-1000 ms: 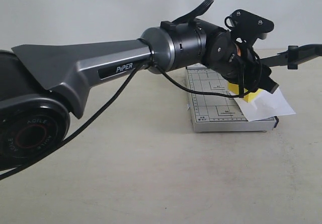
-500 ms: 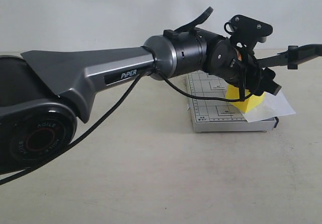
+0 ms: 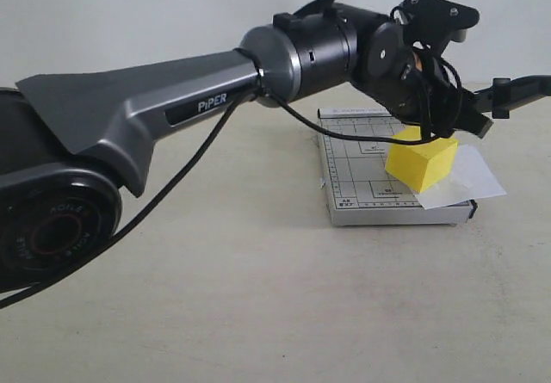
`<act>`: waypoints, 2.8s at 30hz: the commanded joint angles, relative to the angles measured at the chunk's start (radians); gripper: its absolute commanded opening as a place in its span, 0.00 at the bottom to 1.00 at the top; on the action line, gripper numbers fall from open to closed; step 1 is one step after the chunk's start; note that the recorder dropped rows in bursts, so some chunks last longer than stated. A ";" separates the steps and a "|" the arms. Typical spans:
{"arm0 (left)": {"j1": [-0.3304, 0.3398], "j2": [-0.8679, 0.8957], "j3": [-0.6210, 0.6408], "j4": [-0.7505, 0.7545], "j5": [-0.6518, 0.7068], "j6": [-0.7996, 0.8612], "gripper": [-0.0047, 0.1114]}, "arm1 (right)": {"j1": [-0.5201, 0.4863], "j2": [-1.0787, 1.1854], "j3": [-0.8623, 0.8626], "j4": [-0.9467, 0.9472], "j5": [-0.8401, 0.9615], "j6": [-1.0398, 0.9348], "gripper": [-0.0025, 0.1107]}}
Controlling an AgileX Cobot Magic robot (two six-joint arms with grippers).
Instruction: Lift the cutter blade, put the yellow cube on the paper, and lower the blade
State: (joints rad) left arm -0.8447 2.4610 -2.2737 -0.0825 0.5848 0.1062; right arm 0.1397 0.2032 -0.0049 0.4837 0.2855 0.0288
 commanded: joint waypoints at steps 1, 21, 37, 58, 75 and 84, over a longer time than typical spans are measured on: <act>-0.003 -0.050 -0.016 -0.005 0.130 0.002 0.28 | 0.000 -0.005 0.005 0.003 -0.003 -0.004 0.02; -0.005 -0.209 -0.006 -0.015 0.272 -0.037 0.08 | 0.000 -0.005 0.005 0.003 -0.005 -0.004 0.02; -0.005 -0.561 0.453 -0.007 0.061 -0.060 0.08 | 0.000 -0.005 0.005 0.003 -0.005 -0.004 0.02; -0.005 -1.490 1.517 -0.035 -0.321 -0.068 0.08 | 0.000 -0.005 0.005 0.003 -0.005 -0.004 0.02; -0.005 -2.151 2.085 -0.045 -0.291 -0.187 0.08 | 0.000 -0.005 0.005 0.003 -0.005 -0.004 0.02; -0.005 -2.151 2.187 0.005 -0.537 -0.084 0.08 | 0.000 -0.005 0.005 0.003 -0.005 -0.004 0.02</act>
State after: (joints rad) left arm -0.8447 0.3176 -0.1224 -0.1012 0.1304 0.0000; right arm 0.1397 0.2032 -0.0049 0.4837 0.2855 0.0288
